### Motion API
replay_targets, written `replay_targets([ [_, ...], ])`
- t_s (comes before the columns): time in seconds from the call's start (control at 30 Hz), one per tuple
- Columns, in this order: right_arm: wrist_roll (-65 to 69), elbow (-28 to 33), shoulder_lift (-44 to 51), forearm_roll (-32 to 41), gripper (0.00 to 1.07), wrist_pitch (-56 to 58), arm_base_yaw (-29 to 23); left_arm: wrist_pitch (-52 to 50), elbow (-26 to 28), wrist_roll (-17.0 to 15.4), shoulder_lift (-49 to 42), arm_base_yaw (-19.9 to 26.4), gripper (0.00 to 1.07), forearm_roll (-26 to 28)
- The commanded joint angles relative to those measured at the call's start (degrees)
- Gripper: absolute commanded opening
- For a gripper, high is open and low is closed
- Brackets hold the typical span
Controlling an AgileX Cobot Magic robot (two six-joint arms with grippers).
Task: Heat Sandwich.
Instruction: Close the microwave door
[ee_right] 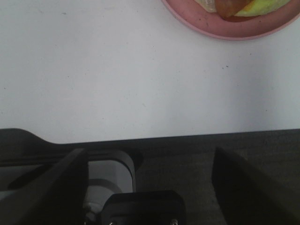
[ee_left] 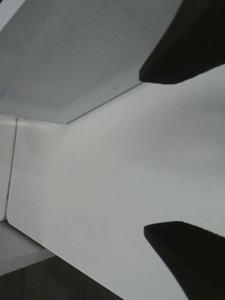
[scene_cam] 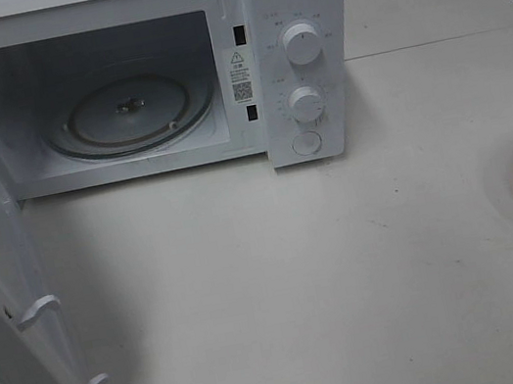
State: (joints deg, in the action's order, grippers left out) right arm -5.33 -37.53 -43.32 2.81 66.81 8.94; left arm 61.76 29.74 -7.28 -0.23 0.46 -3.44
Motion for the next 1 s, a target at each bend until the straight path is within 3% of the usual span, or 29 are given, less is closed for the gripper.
replay_targets([
  [0.03, -0.63, 4.30, 9.22, 0.06, 0.71, -2.92, 0.23, -0.34, -0.11, 0.00, -0.97, 0.06, 0.76, 0.17],
  [0.33, -0.63, 6.76, 22.98, 0.06, 0.71, -5.27, 0.23, -0.34, -0.11, 0.00, -0.97, 0.06, 0.76, 0.17],
  [1.0, 0.69, 8.88, 40.97, 0.34, 0.71, -9.57, 0.23, -0.34, -0.11, 0.00, -0.97, 0.06, 0.76, 0.17],
])
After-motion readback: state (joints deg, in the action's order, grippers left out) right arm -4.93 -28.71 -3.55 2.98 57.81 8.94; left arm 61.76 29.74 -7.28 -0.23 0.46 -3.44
